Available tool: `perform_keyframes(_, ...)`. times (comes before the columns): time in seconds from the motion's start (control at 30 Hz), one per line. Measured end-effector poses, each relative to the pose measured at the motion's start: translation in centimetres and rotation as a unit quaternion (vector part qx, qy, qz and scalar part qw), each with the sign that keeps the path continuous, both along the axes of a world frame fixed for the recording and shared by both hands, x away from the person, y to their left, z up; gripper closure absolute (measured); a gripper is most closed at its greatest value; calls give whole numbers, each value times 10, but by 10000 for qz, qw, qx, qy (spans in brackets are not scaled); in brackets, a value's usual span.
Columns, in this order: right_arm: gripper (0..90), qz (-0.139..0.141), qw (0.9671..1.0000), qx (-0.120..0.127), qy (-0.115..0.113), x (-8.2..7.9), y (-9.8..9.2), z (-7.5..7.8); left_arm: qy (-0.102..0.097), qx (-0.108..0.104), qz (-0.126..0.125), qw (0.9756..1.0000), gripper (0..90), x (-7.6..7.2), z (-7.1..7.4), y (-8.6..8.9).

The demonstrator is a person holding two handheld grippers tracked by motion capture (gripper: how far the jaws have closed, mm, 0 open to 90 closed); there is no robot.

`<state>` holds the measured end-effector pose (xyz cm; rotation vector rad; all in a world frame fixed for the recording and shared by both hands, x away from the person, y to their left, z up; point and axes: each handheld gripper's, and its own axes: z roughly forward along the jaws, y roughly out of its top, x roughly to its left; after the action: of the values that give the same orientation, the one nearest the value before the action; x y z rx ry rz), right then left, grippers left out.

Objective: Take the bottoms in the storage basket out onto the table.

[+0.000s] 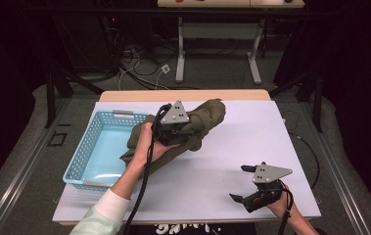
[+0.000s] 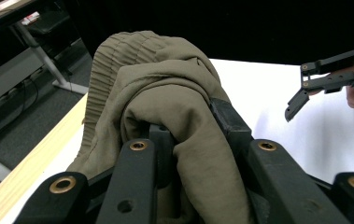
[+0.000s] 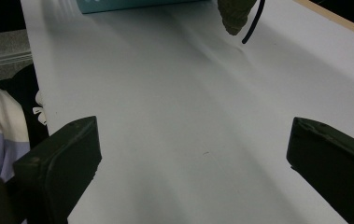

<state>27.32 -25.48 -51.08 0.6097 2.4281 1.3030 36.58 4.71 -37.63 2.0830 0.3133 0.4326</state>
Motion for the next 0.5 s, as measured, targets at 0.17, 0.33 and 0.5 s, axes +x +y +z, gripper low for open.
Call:
perform_keyframes(0.17, 26, -5, 10000, 0, -8, 1, -1, 0, 34, -2, -5, 10000, 722, 2, 0, -7)
perform_keyframes(0.33, 26, -5, 10000, 10, -12, 0, 0, 0, 36, -12, 5, 10000, 722, 3, 2, -13)
perform_keyframes(0.5, 26, -2, 10000, 12, -10, 0, 0, 0, 34, -90, 22, 10000, 721, 6, 8, -16)
